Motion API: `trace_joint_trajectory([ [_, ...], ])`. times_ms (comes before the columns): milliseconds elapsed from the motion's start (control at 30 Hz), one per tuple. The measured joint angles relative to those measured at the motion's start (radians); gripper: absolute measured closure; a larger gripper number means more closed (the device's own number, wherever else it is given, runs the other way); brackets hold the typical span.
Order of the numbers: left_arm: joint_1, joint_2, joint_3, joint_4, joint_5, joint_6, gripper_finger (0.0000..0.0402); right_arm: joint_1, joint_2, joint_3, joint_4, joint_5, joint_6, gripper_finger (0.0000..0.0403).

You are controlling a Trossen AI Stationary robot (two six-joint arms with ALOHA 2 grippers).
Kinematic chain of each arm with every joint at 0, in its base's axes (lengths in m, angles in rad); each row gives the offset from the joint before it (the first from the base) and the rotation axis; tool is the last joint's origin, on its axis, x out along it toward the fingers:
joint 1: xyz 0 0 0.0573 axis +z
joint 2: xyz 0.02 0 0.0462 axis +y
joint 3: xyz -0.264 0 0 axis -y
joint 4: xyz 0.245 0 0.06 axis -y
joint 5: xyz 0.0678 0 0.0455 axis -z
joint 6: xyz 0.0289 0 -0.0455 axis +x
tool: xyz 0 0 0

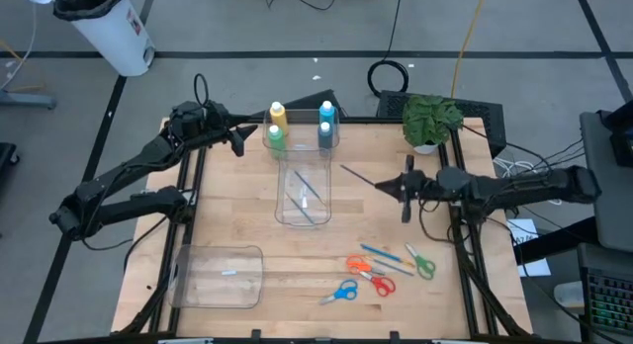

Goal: Pick & Place Paint Supplies
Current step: Put the blue paintbrush into the middle transparent bin

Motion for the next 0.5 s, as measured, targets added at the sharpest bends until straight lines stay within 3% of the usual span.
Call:
trace_joint_trajectory([
  [300, 0.000, 0.000, 0.000, 0.000, 0.000, 0.000, 0.0188, -0.106, 0.000, -0.122, 0.376, -0.333, 0.131, 0.0403],
  [500, 0.000, 0.000, 0.000, 0.000, 0.000, 0.000, 0.0188, -0.111, 0.000, -0.143, 0.529, -0.630, 0.283, 0.0403],
])
